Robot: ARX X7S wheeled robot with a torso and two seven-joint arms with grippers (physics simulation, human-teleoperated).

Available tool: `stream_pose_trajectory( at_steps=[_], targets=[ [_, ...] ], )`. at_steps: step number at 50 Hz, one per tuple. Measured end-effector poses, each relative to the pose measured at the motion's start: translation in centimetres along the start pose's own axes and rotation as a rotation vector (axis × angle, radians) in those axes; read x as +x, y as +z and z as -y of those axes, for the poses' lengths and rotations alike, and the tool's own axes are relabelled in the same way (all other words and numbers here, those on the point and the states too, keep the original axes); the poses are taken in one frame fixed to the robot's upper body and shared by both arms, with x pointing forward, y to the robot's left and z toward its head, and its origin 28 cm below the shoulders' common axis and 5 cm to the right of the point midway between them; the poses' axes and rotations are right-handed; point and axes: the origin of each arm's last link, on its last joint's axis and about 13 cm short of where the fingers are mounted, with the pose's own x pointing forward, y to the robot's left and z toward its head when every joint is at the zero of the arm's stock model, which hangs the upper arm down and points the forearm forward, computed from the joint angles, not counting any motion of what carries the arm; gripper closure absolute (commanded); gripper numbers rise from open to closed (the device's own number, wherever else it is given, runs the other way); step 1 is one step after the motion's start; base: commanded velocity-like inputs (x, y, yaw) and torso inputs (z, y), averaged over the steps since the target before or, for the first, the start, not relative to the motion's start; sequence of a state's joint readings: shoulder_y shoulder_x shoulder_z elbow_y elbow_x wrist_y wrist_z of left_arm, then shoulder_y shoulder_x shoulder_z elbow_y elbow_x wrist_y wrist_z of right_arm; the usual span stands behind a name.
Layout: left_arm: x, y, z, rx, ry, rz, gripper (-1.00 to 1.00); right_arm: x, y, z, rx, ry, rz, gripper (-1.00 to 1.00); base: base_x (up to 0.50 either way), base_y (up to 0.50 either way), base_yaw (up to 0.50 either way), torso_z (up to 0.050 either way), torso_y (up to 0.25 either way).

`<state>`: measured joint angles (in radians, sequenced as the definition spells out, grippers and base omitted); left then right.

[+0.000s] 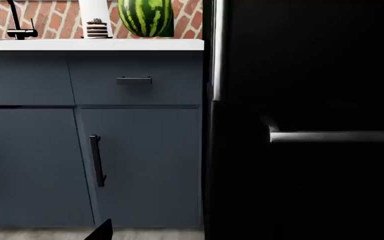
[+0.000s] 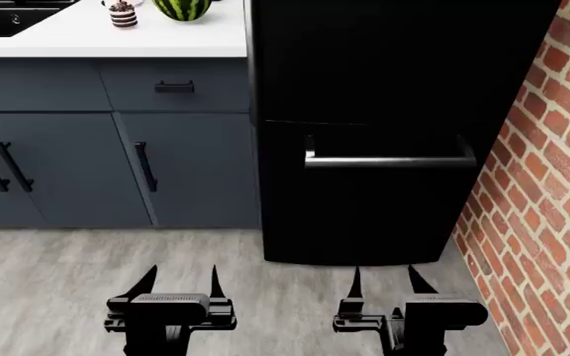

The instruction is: Open the fridge door

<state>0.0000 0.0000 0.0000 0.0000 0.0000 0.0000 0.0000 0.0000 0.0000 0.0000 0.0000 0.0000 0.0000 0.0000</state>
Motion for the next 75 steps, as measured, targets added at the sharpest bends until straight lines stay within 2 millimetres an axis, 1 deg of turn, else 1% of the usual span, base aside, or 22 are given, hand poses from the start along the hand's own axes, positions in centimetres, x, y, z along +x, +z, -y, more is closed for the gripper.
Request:
stream_pose_trajectory(
  at_steps=[6, 19, 34, 60, 64, 66, 69, 75],
  targets=[
    [0.0, 0.1, 0.0, -0.002, -0.003, 0.002, -1.0, 0.1, 0.0, 0.0, -0.011, -0.009, 0.001, -1.0, 0.0, 0.05, 0.0, 0.0, 0.0],
    [0.2, 0.8, 0.3, 0.016, -0.025, 0.019, -1.0, 0.0, 0.5, 0.4, -0.033, -0.003, 0.023, -1.0, 0.25, 0.5, 0.0, 0.0, 0.0],
    [0.3, 0.9, 0.6, 0.042, -0.051, 0.021, -1.0, 0.3, 0.9, 0.5, -0.071, 0.001, 0.052, -1.0, 0.49, 0.23, 0.0, 0.0, 0.0],
    [-0.1, 1.0, 0.8, 0.055, -0.082, 0.021, -1.0, 0.2, 1.4, 0.5, -0.108, -0.004, 0.079, -1.0, 0.5, 0.25, 0.0, 0.0, 0.0],
    [-0.1, 1.1, 0.7, 0.06, -0.082, 0.023, -1.0, 0.2, 1.6, 0.5, -0.101, -0.014, 0.07, -1.0, 0.08, 0.07, 0.0, 0.0, 0.0],
    [-0.1, 1.0, 0.7, 0.062, -0.083, 0.022, -1.0, 0.3, 2.1, 0.6, -0.097, -0.018, 0.061, -1.0, 0.0, 0.0, 0.0, 0.0, 0.0],
    [-0.1, 0.9, 0.7, 0.063, -0.084, 0.019, -1.0, 0.6, 3.6, 0.9, -0.092, -0.021, 0.061, -1.0, 0.0, 0.0, 0.0, 0.0, 0.005],
    [-0.1, 0.7, 0.6, 0.054, -0.079, 0.012, -1.0, 1.8, 8.9, 1.3, -0.084, -0.008, 0.083, -1.0, 0.0, 0.0, 0.0, 0.0, 0.0]
  ],
)
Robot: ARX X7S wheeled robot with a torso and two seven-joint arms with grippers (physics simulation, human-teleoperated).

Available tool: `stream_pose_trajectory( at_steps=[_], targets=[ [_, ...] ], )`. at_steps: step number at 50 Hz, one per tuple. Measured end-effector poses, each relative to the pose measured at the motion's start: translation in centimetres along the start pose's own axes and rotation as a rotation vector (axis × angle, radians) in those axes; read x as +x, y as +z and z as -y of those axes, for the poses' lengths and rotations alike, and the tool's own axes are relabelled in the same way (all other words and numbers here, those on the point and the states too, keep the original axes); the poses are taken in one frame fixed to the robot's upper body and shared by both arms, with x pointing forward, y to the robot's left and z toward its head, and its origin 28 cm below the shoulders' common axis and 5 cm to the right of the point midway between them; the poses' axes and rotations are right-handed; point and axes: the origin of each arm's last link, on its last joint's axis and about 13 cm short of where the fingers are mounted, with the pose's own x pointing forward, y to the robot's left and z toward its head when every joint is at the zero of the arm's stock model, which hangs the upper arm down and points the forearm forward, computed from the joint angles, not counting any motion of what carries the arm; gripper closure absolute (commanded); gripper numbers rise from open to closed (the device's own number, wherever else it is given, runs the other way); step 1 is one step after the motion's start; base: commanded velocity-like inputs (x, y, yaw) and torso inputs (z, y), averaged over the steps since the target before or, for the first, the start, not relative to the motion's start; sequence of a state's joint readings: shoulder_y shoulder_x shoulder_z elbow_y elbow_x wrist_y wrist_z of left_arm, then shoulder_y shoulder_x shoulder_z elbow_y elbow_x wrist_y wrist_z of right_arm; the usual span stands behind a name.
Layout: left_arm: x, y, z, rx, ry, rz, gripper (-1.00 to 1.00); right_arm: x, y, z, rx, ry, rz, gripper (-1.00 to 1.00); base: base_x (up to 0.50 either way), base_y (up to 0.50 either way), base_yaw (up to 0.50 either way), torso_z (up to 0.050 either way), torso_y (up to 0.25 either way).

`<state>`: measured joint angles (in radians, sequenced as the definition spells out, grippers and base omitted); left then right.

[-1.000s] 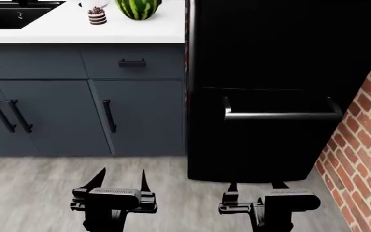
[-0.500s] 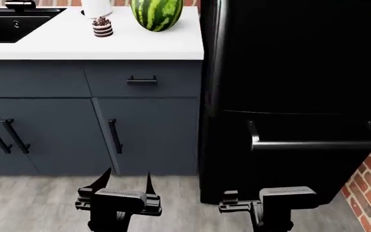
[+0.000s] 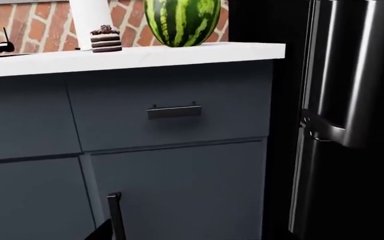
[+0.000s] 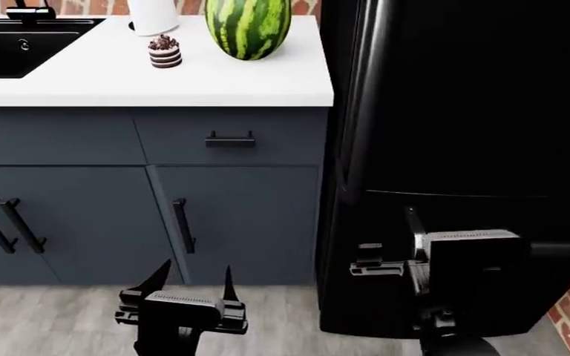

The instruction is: Open the fridge door

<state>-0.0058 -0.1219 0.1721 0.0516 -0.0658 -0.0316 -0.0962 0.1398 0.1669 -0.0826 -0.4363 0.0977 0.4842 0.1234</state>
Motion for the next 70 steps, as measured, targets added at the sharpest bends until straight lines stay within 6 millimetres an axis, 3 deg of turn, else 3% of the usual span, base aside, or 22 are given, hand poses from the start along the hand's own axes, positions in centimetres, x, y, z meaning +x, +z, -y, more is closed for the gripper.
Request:
stream_pose_trajectory(
  at_steps=[12, 20, 26, 42, 70],
  targets=[
    [0.2, -0.6, -0.3, -0.02, 0.008, -0.014, -1.0, 2.9, 9.6, 0.4, -0.031, 0.079, 0.027, -1.0, 0.0, 0.0, 0.0, 0.0, 0.0],
    [0.2, -1.1, -0.4, -0.02, 0.006, -0.027, -1.0, 4.3, 13.7, 0.2, -0.035, 0.109, 0.027, -1.0, 0.0, 0.0, 0.0, 0.0, 0.0],
    [0.2, -1.3, -0.4, -0.015, 0.002, -0.035, -1.0, 5.2, 15.7, 0.0, -0.015, 0.118, 0.02, -1.0, 0.0, 0.0, 0.0, 0.0, 0.0],
    [-0.1, -1.5, -0.5, 0.001, -0.003, -0.045, -1.0, 8.6, 17.3, -1.2, 0.03, 0.102, -0.032, -1.0, 0.0, 0.0, 0.0, 0.0, 0.0],
    [-0.9, -1.6, -1.6, 0.015, 0.026, -0.047, -1.0, 14.2, 15.8, -3.0, 0.031, 0.027, -0.094, -1.0, 0.0, 0.0, 0.0, 0.0, 0.0]
  ],
)
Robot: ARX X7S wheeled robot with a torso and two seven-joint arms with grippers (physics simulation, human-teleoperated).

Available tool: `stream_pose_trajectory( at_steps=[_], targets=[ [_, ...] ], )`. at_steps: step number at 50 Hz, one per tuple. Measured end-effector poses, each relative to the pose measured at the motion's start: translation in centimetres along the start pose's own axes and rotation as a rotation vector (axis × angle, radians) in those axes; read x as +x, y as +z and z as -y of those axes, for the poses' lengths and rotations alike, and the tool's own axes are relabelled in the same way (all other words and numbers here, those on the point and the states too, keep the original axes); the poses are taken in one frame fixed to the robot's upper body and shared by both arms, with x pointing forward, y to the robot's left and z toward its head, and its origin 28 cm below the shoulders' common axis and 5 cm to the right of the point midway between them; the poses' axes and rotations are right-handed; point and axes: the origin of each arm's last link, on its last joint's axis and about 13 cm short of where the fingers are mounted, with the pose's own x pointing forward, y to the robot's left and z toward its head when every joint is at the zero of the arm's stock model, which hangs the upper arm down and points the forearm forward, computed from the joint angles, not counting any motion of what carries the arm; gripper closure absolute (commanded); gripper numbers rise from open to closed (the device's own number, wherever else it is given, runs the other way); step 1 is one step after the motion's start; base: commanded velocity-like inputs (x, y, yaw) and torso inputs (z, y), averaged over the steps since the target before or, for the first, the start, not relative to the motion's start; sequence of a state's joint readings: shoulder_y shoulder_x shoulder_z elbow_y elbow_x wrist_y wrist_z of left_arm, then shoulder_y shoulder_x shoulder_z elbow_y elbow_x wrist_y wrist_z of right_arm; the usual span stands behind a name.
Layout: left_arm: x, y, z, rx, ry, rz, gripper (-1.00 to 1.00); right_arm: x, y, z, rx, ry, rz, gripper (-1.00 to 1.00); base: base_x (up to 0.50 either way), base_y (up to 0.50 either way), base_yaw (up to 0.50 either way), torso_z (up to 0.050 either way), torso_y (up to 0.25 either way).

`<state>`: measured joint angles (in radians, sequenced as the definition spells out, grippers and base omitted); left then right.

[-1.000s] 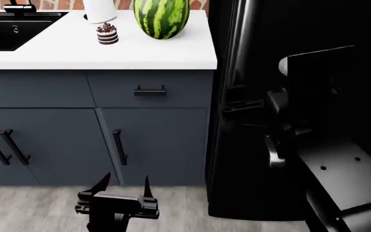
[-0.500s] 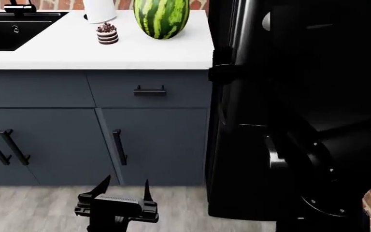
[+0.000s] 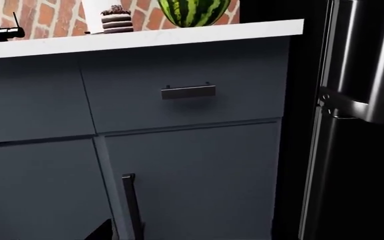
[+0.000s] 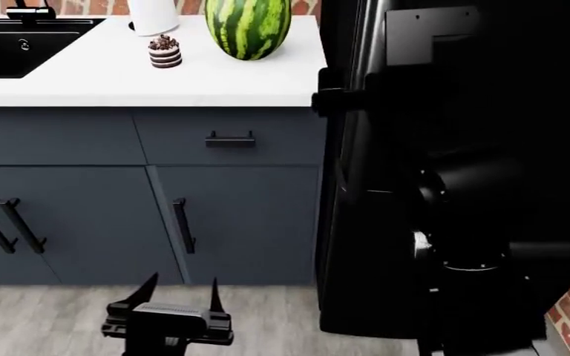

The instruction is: Open the fridge door

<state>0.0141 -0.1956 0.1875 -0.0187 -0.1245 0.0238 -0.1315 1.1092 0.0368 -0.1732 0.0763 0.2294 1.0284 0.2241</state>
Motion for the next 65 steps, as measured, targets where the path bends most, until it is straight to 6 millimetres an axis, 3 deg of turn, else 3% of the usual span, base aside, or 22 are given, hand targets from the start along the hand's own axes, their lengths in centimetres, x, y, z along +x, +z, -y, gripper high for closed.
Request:
stream_pose_trajectory(
  at_steps=[22, 30, 31, 51, 57, 65],
  targets=[
    [-0.1, 0.3, -1.2, 0.013, 0.044, 0.003, -1.0, 6.1, -1.8, 0.0, -0.012, -0.065, -0.07, -1.0, 0.0, 0.0, 0.0, 0.0, 0.0],
    [0.0, 0.1, -1.6, 0.016, 0.062, -0.004, -1.0, 7.3, -2.7, -0.1, -0.048, -0.073, -0.095, -1.0, 0.0, 0.0, 0.0, 0.0, 0.0],
    [0.1, 0.1, -1.6, 0.016, 0.064, -0.005, -1.0, 7.4, -2.8, 0.0, -0.046, -0.074, -0.098, 1.0, 0.0, 0.0, 0.0, 0.0, 0.0],
    [0.1, 0.1, -1.6, 0.022, 0.062, -0.006, -1.0, 7.7, -3.4, 1.7, 0.002, -0.098, -0.068, 1.0, 0.0, 0.0, 0.0, 0.0, 0.0],
    [0.0, 0.2, -1.4, 0.024, 0.05, -0.002, -1.0, 6.5, -3.6, 2.4, 0.013, -0.072, -0.06, 1.0, 0.0, 0.0, 0.0, 0.0, 0.0],
    [0.0, 0.1, -1.1, 0.023, 0.033, 0.002, -1.0, 3.4, -3.8, 3.7, 0.002, -0.033, -0.049, 1.0, 0.0, 0.0, 0.0, 0.0, 0.0]
  ],
)
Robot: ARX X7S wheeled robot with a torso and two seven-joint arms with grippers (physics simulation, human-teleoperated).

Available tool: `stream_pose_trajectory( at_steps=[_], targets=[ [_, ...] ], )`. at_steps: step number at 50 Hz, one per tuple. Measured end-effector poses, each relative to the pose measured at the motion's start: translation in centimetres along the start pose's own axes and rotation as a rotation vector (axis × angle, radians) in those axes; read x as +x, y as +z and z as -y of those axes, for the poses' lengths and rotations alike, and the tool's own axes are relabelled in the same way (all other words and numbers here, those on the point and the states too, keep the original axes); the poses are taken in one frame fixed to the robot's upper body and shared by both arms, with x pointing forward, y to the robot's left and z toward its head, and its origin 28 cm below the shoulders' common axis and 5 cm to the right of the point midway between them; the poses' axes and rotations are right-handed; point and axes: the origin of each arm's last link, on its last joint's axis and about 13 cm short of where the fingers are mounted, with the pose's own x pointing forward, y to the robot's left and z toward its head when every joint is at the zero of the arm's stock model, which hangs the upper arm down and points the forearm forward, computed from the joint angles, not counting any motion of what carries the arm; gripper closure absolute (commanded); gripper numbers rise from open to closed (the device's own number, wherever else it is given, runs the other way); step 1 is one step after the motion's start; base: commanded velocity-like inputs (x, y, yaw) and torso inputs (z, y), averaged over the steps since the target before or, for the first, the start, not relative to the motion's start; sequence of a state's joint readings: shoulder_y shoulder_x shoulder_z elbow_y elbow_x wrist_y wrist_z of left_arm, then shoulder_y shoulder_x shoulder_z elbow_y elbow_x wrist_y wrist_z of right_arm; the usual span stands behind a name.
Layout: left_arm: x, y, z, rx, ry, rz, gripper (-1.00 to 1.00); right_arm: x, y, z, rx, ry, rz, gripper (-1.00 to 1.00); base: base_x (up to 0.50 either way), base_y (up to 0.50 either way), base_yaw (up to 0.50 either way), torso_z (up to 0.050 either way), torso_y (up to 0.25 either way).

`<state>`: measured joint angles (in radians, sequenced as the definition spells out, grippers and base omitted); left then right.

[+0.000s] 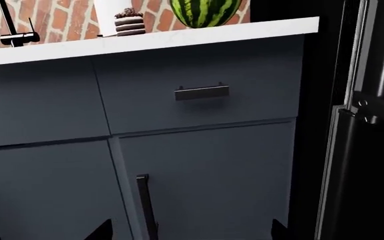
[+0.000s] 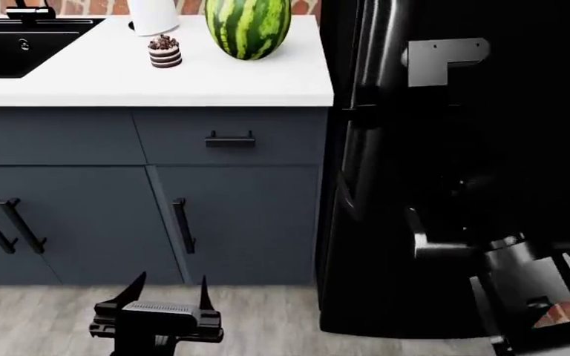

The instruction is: Open the fridge door

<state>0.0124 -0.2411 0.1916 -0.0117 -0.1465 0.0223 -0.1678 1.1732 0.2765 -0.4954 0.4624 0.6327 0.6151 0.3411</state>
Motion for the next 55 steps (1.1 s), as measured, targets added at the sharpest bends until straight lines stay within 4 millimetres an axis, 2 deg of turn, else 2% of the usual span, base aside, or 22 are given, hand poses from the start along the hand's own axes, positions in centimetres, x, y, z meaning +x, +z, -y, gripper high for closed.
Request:
stream_pose_trajectory(
  at_steps=[9, 30, 55],
  targets=[
    [0.1, -0.3, 0.3, 0.002, -0.013, -0.002, -1.0, -3.5, 0.0, 1.6, -0.058, 0.035, -0.004, 1.0, 0.0, 0.0, 0.0, 0.0, 0.003],
    [1.6, -1.8, 0.9, 0.017, -0.023, -0.035, -1.0, -10.6, -0.6, 5.9, -0.355, 0.102, 0.013, 1.0, 0.0, 0.0, 0.0, 0.0, 0.003],
    [2.5, -2.7, 1.6, 0.054, -0.049, -0.059, -1.0, -18.0, -1.7, 9.4, -0.359, 0.106, 0.039, 1.0, 0.0, 0.0, 0.0, 0.0, 0.003]
  ],
)
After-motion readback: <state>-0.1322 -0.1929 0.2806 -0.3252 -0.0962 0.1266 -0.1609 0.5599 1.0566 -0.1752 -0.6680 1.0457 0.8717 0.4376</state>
